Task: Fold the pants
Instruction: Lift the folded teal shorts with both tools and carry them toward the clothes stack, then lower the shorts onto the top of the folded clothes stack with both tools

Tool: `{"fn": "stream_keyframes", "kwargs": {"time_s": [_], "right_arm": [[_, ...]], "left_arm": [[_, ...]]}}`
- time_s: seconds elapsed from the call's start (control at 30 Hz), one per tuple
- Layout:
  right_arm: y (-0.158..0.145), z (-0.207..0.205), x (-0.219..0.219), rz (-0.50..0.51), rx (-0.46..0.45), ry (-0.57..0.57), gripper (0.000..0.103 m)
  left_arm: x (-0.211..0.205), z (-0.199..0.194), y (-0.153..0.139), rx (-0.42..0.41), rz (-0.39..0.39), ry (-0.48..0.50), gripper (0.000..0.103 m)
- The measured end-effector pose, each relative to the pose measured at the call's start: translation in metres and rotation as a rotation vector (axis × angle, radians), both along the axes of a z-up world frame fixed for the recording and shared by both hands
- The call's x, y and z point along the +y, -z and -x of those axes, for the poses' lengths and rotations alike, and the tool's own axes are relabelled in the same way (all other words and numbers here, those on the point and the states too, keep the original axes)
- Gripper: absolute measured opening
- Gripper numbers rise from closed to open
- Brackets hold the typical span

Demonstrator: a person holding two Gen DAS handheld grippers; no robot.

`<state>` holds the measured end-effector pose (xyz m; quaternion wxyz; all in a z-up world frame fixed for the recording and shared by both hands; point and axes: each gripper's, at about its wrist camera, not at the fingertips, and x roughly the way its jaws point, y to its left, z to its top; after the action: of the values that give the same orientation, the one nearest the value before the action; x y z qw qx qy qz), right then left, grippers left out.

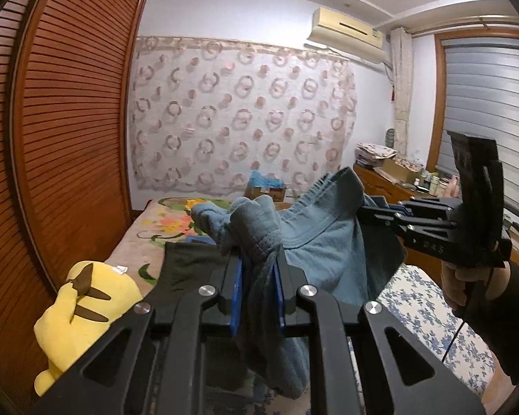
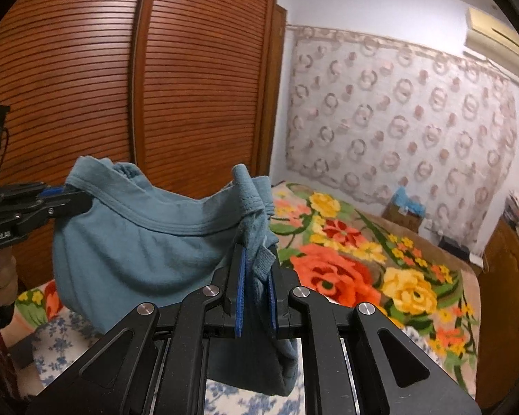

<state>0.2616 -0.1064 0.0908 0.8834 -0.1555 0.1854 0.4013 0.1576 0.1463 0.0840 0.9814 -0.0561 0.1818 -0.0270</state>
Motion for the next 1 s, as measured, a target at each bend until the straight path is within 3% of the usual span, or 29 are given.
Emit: {"fn": "stream_keyframes", "kwargs": {"time_s": [0.43,0.63,1.0], "right_arm": [[0.009,-0.035,0.082,0.092,-0.066,-0.084,0.008],[0.020,-0.048,0.106,0.112,-0.048,-0.110,0.008],[0.044,-0.066,0.164,0.133,0.003,-0.178,0.008]], "left_arm": [[0.034,-0.008,0.025,0.023,0.039,-0.108,0.014],[0.041,-0.009,0.043,0.032,0.075,-0.170,0.014],[0.043,-0.006,0.067,0.048,0.066,-0.251,0.016]]}}
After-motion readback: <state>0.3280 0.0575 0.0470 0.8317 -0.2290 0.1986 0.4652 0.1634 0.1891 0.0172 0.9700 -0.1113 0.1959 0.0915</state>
